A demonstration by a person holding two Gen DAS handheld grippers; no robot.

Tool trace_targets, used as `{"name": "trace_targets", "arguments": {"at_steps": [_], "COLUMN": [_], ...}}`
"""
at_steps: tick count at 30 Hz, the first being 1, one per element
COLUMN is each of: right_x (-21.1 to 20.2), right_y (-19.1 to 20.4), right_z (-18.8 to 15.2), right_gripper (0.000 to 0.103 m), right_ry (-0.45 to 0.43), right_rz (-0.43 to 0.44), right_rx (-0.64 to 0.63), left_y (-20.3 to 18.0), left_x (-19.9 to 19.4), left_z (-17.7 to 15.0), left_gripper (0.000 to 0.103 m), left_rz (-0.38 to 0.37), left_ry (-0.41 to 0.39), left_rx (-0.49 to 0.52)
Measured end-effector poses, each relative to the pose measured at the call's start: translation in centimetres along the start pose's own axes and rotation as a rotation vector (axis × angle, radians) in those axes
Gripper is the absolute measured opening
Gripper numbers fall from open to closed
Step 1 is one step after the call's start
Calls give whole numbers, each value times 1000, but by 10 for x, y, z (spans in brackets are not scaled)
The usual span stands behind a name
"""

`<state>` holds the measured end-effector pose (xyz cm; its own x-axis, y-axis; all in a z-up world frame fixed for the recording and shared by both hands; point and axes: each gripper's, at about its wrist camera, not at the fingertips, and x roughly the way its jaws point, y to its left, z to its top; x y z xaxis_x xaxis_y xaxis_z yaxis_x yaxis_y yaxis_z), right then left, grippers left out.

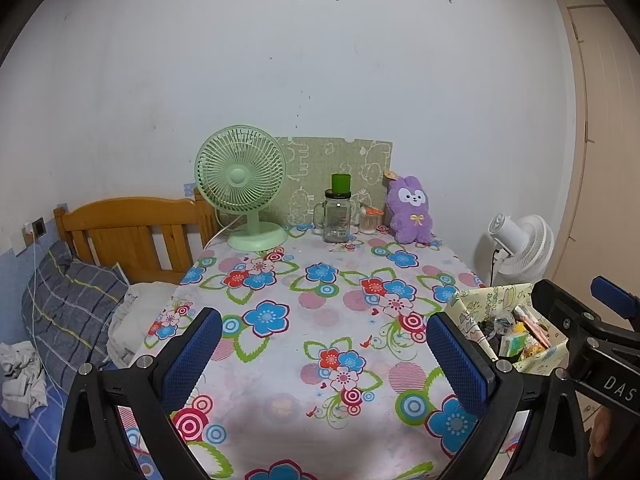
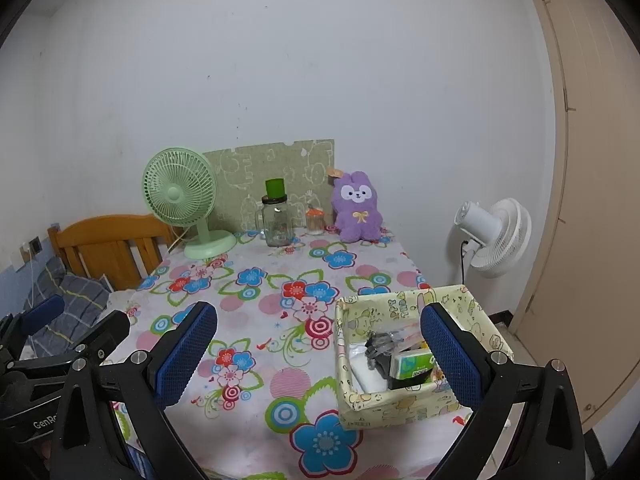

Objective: Organize soft objects

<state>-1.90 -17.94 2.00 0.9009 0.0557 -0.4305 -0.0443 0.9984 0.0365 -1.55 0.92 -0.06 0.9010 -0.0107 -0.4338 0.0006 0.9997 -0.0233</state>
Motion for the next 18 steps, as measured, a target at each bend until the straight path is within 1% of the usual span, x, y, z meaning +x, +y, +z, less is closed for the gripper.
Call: {"name": "trace_targets", "arguments": {"at_steps": [18], "right_x": [0], "right_y": [-2], "right_z": [-4], "right_gripper": [103], "right_ry": [4], "right_rz": [-6], "right_rx": [-4], "left_y": [0], "left_x": [-1], "left_z": [0], "left_gripper": [103], "left_rz": [1], "left_ry": [-1], "left_rx": [0]}}
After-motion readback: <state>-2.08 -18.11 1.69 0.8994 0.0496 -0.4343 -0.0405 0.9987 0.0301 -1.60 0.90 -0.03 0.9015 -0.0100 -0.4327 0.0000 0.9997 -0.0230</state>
